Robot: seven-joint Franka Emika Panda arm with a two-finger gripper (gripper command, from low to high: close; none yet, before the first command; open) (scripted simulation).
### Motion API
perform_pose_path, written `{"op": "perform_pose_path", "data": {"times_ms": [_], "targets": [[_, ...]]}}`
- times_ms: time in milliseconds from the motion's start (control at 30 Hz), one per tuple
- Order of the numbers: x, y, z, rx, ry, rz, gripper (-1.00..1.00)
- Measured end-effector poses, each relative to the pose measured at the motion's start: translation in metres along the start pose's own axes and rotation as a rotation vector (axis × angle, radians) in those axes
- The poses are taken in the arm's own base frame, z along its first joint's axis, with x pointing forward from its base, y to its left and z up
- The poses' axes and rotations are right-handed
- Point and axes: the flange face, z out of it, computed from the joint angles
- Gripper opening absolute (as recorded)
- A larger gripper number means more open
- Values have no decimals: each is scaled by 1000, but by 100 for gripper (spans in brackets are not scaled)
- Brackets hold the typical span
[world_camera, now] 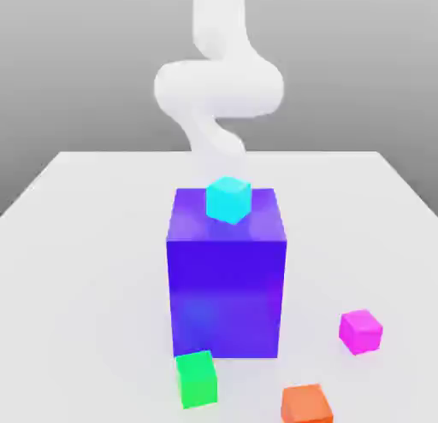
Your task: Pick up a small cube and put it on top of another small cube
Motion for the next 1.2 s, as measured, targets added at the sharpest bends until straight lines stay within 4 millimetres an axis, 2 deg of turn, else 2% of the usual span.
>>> {"op": "perform_pose_path", "data": {"times_ms": [267,567,900,1200], "targets": [[-38,-22,80,-88,-78,-470,0],[-93,-33,163,-123,-213,-998,0],[-167,-30,241,-59,-393,-1578,0],[-242,-16,293,112,-551,-2084,0]]}}
